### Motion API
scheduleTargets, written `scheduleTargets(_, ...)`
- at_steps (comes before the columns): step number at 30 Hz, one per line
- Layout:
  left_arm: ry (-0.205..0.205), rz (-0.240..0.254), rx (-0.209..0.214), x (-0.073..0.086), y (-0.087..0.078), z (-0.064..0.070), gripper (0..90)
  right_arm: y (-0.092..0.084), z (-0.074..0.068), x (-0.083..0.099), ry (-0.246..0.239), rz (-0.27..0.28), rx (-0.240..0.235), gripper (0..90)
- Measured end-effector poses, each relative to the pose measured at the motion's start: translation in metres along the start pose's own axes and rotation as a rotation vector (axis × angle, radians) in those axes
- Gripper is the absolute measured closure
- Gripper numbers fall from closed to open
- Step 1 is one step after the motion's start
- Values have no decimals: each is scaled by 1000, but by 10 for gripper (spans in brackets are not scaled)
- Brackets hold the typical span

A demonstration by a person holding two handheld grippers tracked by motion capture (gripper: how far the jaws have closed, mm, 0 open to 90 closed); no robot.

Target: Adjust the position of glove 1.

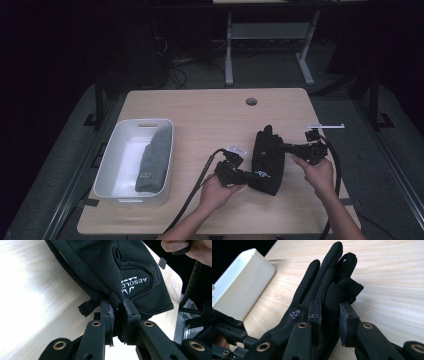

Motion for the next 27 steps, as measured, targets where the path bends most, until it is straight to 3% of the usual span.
scheduleTargets(9,12,23,-20,0,-19,-2,810,3,-19,-8,-7,6,-37,740)
scheduleTargets(27,17,47,-44,-1,-46,-5,809,10,-48,-19,-34,-5,-63,740)
Point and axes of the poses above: each handheld gripper's, and its own axes: y roughly forward along the jaws, x roughly out of its underside, z roughly to its right, the point moved 6 cm from there along y, roughly forward along the jaws, and after that the axes turned 12 degrees about y, right-handed, at the moved point
